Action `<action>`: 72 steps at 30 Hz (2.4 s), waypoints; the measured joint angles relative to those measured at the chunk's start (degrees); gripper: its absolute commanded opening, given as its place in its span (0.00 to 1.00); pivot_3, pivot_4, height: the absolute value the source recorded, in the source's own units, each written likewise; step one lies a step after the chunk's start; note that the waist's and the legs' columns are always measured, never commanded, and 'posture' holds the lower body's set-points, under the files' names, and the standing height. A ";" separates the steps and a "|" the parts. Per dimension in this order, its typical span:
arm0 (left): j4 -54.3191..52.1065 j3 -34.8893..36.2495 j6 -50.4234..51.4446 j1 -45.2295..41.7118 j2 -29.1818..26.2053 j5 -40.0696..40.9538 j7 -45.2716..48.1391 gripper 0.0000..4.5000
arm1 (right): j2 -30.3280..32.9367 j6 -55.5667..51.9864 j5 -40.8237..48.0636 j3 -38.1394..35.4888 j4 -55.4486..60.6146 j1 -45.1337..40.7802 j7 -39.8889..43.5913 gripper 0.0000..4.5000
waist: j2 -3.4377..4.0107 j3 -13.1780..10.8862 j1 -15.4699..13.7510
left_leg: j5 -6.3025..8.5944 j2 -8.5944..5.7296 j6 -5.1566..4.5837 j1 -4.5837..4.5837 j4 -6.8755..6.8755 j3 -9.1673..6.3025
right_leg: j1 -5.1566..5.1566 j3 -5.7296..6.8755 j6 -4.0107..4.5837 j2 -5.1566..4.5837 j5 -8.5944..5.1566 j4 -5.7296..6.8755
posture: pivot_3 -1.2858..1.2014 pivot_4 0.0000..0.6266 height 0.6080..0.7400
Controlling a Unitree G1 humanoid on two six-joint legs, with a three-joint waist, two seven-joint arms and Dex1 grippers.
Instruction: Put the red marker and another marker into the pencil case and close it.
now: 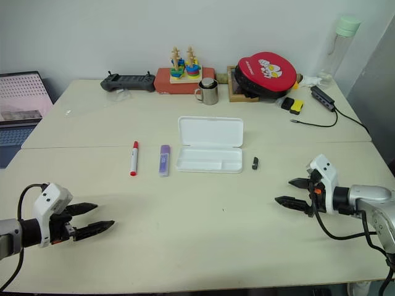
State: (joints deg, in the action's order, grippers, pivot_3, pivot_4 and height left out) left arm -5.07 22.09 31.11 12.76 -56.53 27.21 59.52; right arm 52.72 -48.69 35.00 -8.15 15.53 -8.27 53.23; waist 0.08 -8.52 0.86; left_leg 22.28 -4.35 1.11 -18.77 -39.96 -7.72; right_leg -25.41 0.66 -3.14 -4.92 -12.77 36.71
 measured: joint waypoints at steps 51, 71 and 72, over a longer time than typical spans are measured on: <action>-10.76 -13.14 3.51 -26.93 18.06 4.27 -8.64 1.00 | -13.32 9.65 -14.32 23.99 -19.04 -32.22 6.45 1.00 | -0.14 -0.04 -0.16 | -0.01 -0.04 0.02 -0.06 -0.13 0.10 | -0.13 0.07 0.00 -0.03 0.01 0.11 | 0.52 0.24 1.00; -10.24 -19.85 0.47 -30.31 23.43 1.92 -11.16 1.00 | -28.96 22.82 -33.34 35.16 -47.03 -45.71 11.00 0.40 | -0.14 -0.03 1.01 | -0.02 -0.06 0.04 -0.07 -0.14 0.08 | -0.23 0.11 0.00 -0.03 0.01 0.18 | 0.52 0.24 1.00; -10.17 -19.84 0.34 -30.31 23.11 1.91 -11.09 1.00 | -29.22 23.31 -33.80 35.13 -47.63 -46.00 10.91 0.33 | -0.14 -0.03 1.02 | -0.02 -0.07 0.04 -0.07 -0.14 0.09 | -0.23 0.11 0.00 -0.03 0.01 0.18 | 0.52 0.24 1.00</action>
State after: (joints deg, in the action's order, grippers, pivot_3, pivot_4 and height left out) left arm -15.24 2.25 31.44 -17.55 -33.42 29.12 48.42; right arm 23.50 -25.38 1.21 26.98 -32.11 -54.27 64.14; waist -0.05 -8.55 1.88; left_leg 22.26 -4.42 1.15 -18.84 -40.10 -7.63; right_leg -25.64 0.77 -3.14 -4.94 -12.75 36.89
